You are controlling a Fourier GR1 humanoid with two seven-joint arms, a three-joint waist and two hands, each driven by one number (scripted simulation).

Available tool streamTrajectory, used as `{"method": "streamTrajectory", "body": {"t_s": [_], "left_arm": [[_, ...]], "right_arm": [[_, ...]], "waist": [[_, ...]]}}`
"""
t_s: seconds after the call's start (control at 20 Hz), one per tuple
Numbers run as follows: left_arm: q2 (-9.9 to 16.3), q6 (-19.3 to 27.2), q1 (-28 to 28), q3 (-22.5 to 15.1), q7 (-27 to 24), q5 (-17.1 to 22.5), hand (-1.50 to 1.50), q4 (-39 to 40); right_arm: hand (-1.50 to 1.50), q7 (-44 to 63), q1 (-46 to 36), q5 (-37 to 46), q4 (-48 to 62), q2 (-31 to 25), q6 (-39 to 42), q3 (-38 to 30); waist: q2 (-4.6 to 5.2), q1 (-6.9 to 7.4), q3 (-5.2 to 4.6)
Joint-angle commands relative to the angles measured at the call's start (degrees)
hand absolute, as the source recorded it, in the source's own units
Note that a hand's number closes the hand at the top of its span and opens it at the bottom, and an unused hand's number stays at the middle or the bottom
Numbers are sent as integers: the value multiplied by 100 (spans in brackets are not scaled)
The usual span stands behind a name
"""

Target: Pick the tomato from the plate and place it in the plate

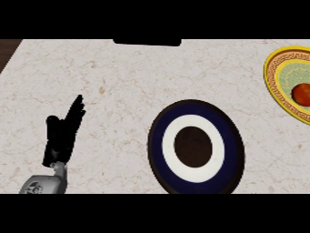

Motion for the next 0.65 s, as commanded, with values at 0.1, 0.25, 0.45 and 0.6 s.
{"method": "streamTrajectory", "body": {"t_s": [0.1,0.25,0.45,0.6], "left_arm": [[181,-175,4,92,68,80,0,-10],[8,-31,57,8,42,19,0,-45],[-16,15,-65,22,1,-9,0,-13],[-121,62,58,-88,-13,-82,0,72]], "right_arm": [[-150,182,-8,-146,47,-286,-76,-188],[-150,113,174,-189,82,-179,-279,-245],[-150,77,253,-178,71,-326,-178,-248],[-150,-54,426,-100,31,-238,-412,-186]], "waist": [[14,63,7],[-5,27,6],[24,44,18],[17,12,15]]}}
